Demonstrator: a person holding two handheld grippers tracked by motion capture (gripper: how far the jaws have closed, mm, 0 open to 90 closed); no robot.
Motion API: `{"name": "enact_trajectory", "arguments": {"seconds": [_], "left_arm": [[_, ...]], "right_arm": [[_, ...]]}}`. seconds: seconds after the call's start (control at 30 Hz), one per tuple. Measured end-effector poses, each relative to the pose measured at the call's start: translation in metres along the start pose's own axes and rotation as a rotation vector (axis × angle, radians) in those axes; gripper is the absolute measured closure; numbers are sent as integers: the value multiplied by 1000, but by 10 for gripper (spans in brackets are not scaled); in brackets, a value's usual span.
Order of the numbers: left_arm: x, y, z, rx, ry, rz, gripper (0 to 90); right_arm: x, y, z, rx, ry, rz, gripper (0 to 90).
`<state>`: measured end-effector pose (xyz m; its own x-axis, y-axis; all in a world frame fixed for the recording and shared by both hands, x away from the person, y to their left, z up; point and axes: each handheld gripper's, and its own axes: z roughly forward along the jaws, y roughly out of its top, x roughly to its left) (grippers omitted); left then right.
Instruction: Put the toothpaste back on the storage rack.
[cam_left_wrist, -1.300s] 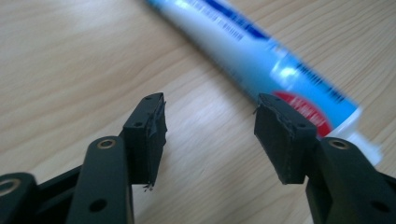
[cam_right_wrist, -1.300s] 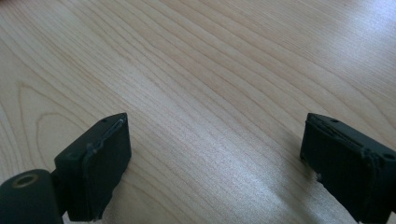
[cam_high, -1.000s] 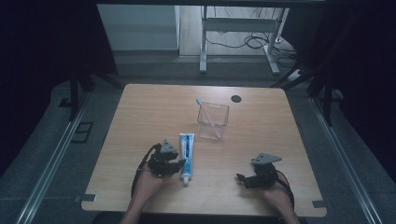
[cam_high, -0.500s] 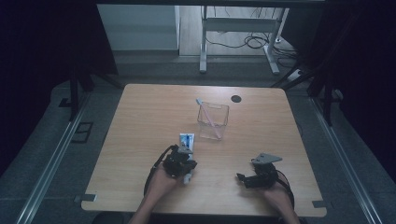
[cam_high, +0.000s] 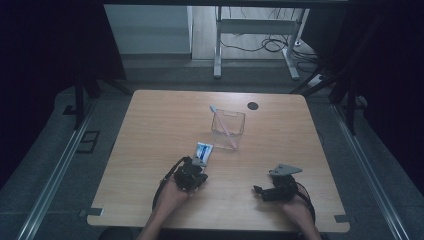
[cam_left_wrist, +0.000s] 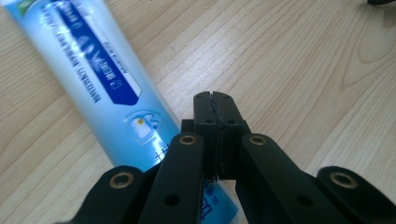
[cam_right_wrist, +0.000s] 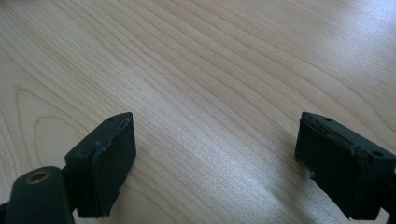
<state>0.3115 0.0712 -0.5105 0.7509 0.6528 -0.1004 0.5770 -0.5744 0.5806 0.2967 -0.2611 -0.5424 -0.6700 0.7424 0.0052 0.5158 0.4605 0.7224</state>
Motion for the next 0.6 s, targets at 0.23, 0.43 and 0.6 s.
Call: {"name": "enact_trajectory", "arguments": {"seconds": [0.23, 0.43, 0.6], "left_arm": [[11, -5, -10, 5, 13, 7, 874], [20, -7, -15, 4, 19, -4, 875], [22, -6, -16, 1, 8, 2, 864]], "right_arm": [[0, 0, 0, -1, 0, 0, 120], [0, 0, 0, 0, 0, 0, 120], [0, 0, 0, 0, -1, 0, 121]]}}
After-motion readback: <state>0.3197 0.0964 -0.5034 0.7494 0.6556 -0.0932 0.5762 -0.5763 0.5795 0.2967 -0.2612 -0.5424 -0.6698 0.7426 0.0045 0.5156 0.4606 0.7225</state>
